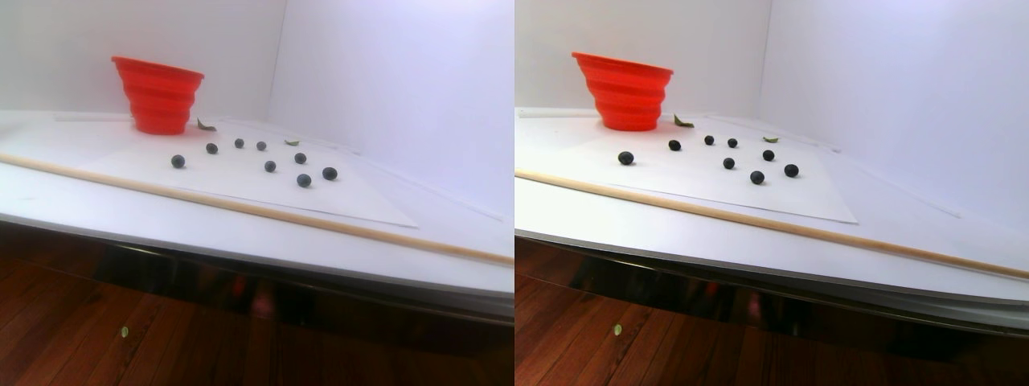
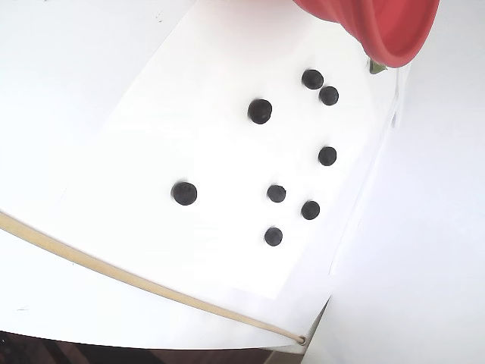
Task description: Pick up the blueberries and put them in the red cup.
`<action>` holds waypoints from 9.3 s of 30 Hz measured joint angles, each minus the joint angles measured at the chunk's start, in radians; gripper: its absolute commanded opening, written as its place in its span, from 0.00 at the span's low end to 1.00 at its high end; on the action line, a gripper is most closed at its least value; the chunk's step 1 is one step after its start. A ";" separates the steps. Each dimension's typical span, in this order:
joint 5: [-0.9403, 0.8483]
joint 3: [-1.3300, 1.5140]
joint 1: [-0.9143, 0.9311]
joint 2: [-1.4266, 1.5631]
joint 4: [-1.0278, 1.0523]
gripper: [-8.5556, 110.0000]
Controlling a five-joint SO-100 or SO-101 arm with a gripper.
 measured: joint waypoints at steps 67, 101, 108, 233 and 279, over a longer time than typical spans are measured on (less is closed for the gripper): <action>-0.275 -0.120 -0.089 -0.236 -0.098 0.19; -0.879 0.259 -0.186 -0.423 -0.419 0.20; -0.920 0.305 -0.235 -0.502 -0.486 0.20; -1.347 0.583 -0.446 -1.483 -1.764 0.23; -1.330 0.560 -0.446 -1.562 -1.819 0.18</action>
